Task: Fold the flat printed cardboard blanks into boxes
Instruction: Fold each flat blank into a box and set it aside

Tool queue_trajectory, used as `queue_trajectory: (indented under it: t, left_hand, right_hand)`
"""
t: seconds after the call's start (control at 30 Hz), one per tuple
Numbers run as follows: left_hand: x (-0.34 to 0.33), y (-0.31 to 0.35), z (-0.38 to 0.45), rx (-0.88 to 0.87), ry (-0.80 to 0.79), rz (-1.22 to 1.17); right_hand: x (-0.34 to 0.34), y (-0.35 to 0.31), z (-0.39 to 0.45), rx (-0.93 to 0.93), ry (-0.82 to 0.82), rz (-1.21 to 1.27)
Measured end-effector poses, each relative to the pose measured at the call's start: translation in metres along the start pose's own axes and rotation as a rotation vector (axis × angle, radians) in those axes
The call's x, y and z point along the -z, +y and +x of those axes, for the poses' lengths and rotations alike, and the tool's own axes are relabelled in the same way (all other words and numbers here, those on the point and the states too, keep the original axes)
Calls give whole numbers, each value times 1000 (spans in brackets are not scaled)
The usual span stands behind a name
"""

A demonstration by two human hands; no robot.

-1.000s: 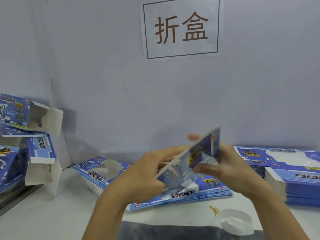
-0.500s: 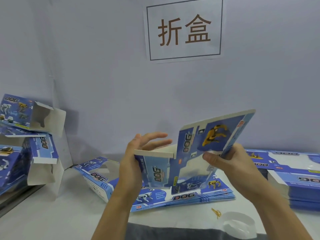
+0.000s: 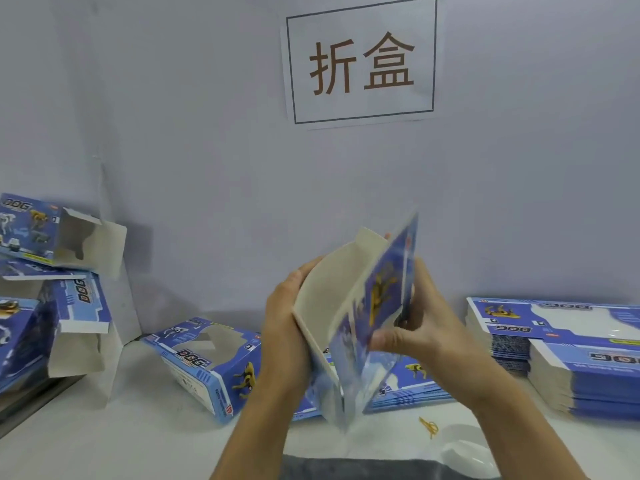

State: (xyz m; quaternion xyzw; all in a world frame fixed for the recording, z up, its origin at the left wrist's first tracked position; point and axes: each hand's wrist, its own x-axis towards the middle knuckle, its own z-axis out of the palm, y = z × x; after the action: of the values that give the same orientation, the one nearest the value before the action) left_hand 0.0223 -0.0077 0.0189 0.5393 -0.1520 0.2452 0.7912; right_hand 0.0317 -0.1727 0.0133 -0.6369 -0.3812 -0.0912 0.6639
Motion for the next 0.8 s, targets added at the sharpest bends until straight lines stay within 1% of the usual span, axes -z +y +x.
queue_trajectory:
  t: [0.03,0.1,0.17,0.2,0.23,0.27,0.33,0.4,0.5,0.53,0.57,0.63,0.73,0.8]
  left_hand:
    - [5,-2,4,30,41,-35]
    - [16,-4,11,125,143,-107]
    - [27,-5,17,181,162,-164]
    - [29,-3,19,195,154,-164]
    - [31,-2,20,204,143,-172]
    - [30,-1,19,209,121,-179]
    - [24,-1,13,163,73,-185]
    - [17,-1,5,121,52,-212]
    - [5,2,-2,133,-4,-241]
    - [3,3,-2,134,-3,-236]
    - [4,3,-1,140,32,-242]
    - [8,2,3,143,117,-268]
    - [14,0,9,151,126,-250]
    - [17,2,11,158,90,-258]
  right_hand:
    - [-4,0,1,17,73,-18]
    - [-14,3,3,67,279,-122]
    - [-22,6,5,108,447,-236]
    - [-25,5,5,127,483,-259]
    - [-28,5,6,140,474,-272]
    - [-31,3,7,148,427,-274]
    - [-41,4,7,132,286,-255]
    - [-51,7,5,101,218,-281]
    - [-52,2,2,4,143,-247]
    - [-48,-1,1,-44,91,-230]
    - [-43,-4,0,-91,34,-230]
    - [-39,-12,-1,-166,-43,-327]
    - [-49,-17,0,-136,-29,-580]
    - [-55,-14,2,-80,76,-634]
